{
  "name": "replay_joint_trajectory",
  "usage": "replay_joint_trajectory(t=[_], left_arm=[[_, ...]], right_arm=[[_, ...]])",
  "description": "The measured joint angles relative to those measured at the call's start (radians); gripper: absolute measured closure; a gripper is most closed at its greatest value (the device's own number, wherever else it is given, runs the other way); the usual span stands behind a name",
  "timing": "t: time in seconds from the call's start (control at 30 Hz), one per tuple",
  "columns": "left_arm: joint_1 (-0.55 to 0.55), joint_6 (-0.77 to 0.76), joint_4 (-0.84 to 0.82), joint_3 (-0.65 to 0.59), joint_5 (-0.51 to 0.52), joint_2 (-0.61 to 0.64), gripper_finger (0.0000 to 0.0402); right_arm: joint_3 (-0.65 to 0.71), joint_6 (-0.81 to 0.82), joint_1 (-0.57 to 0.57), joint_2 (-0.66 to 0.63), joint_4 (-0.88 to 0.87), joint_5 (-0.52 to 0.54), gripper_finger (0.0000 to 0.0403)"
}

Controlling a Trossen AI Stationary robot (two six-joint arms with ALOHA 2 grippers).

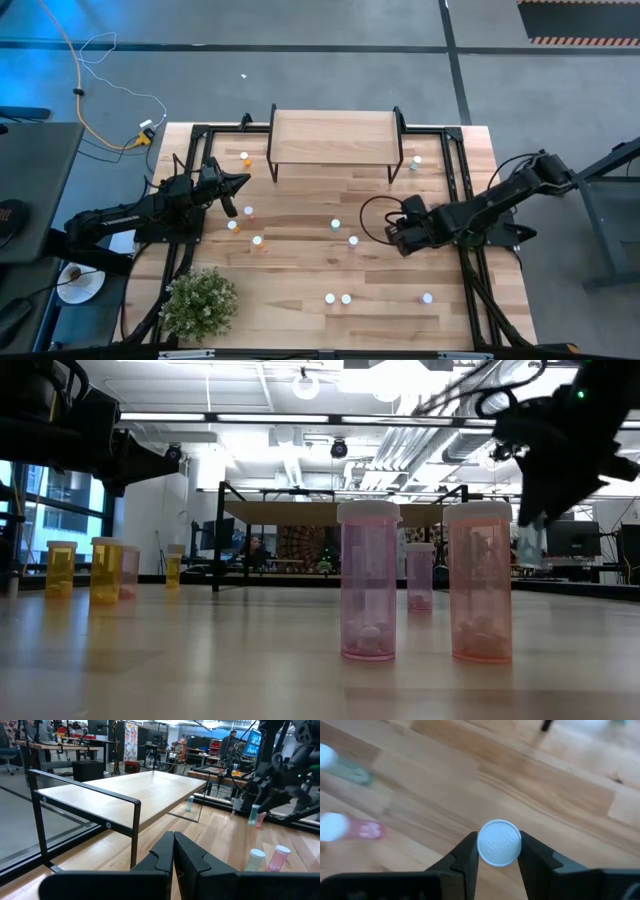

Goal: Pick and place medicine bottles onto shelf by color
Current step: Put the bottom right blue pill bottle on the shelf

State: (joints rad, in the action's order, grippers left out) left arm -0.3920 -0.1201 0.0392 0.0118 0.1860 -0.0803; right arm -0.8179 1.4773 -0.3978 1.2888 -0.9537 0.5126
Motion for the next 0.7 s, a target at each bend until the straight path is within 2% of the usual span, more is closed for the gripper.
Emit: replay_joint_trajectory(t=[0.23, 0.7], left_arm=[[0.0, 0.0, 0.0, 0.0, 0.0, 0.0, 0.0401], [0.0, 0.028, 0.0, 0.0, 0.0, 0.0, 0.0401]], right_arm=[[-0.096, -0.155, 0.064, 0.0, -0.013, 0.02, 0.0299], [-0.32, -0.655, 0.312, 0.0, -0.013, 0.029, 0.0299]])
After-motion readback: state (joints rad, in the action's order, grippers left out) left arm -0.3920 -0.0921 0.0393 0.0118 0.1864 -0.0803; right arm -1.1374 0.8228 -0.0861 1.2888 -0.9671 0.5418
